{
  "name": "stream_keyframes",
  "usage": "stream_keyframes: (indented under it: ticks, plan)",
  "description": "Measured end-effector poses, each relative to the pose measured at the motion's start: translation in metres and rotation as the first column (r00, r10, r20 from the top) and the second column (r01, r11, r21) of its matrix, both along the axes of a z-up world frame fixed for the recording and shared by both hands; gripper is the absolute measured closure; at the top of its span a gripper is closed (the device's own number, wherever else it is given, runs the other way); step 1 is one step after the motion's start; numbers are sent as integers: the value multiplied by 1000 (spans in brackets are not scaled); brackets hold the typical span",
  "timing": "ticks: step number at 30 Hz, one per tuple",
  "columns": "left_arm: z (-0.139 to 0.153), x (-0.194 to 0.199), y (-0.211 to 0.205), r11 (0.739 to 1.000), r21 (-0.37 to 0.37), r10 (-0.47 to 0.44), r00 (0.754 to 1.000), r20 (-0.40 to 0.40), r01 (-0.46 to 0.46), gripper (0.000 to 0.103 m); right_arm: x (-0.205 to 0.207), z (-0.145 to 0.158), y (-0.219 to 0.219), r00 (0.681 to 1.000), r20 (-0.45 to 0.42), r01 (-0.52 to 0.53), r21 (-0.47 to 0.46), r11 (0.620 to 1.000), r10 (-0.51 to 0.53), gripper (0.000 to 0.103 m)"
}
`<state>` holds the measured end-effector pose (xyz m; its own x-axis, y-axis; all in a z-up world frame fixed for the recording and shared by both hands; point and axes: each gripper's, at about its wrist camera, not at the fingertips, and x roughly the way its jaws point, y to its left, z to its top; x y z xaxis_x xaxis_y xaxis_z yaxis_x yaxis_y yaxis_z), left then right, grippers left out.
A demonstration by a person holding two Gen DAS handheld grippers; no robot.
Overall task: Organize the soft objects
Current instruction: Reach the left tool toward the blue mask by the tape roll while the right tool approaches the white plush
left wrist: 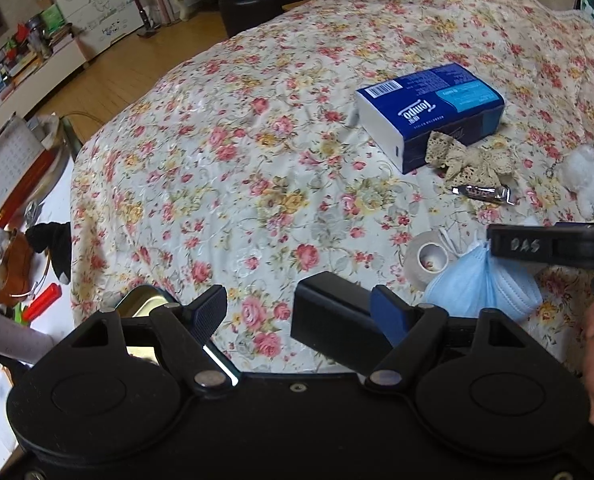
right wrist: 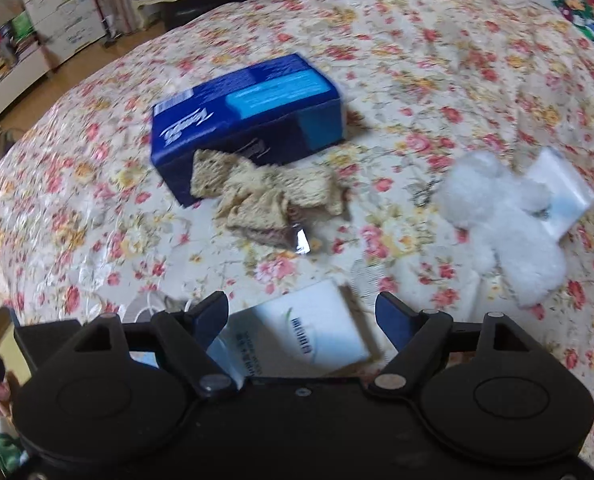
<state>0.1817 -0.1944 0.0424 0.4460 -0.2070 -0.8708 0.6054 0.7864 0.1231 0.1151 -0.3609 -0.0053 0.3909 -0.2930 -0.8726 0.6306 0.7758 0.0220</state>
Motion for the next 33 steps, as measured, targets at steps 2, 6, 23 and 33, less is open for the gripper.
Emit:
stream_keyframes:
  ticks: [2, 6, 23, 33]
  plan:
    - [-4, 1, -5, 1000, 9, -1, 1000, -7, 1, 27, 1, -4, 1, 1000, -7, -11, -2, 1000, 11, 22]
    - [-9, 4, -15, 1000, 20, 4, 1000, -26, -3, 27, -2, -7, -3, 1000, -15, -13, -22, 1000, 12, 20]
    - [-41, 12, -90, 999, 24, -37, 981, -191, 42, 27, -43, 5, -45, 984, 76, 169, -63, 984, -164, 20]
    - [-69, 23, -108, 999, 48, 25, 966, -258, -14, 28, -46, -1, -50, 983, 79, 170, -30, 985, -167, 20]
